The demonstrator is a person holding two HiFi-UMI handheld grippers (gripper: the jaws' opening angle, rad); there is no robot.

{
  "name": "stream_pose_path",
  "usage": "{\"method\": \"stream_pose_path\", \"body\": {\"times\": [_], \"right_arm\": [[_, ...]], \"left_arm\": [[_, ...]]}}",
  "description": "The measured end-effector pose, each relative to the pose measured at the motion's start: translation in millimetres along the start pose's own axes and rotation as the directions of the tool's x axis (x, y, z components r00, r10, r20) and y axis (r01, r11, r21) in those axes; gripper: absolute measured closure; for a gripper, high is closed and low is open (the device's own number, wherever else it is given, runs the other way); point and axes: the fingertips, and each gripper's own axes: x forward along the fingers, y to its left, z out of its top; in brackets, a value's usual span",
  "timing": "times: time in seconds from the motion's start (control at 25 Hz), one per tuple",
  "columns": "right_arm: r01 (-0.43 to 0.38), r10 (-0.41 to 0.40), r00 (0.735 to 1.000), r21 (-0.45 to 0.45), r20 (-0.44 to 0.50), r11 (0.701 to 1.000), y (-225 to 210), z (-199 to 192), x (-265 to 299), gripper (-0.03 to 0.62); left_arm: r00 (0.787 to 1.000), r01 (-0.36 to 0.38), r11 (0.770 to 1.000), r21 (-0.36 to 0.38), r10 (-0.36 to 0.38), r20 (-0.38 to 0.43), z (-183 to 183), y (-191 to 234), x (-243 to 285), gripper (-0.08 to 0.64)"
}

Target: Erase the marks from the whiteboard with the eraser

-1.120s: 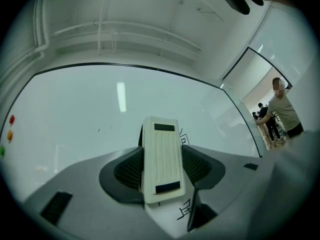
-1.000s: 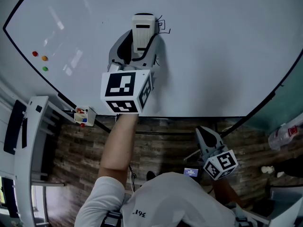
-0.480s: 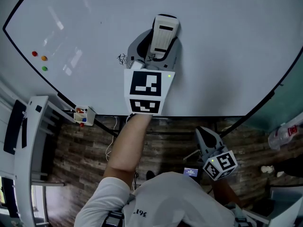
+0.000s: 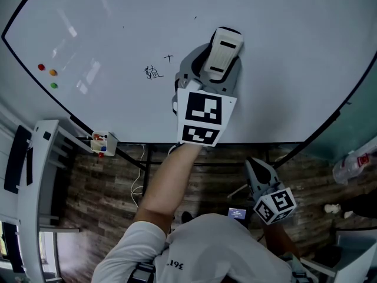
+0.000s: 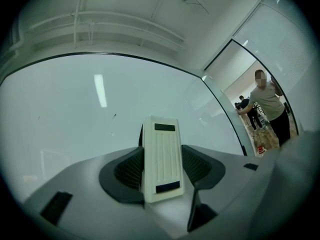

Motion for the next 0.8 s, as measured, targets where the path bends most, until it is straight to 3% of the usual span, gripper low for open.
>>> {"method": "stream_pose_path", "body": {"times": [0.44, 0.8], "right_arm": [[0.029, -0.029, 0.999, 0.0, -0.013, 1.0, -1, -4, -12, 0.566], [0.035, -0.035, 0.999, 0.001, -0.025, 0.999, 5, -9, -11, 0.566]], "left_arm": [[0.997, 0.074, 0.996, -0.048, -0.075, -0.02, -26, -39, 0, 0.314], [0.995, 0.048, 0.994, -0.096, -0.056, -0.082, -61, -51, 0, 0.314]]}}
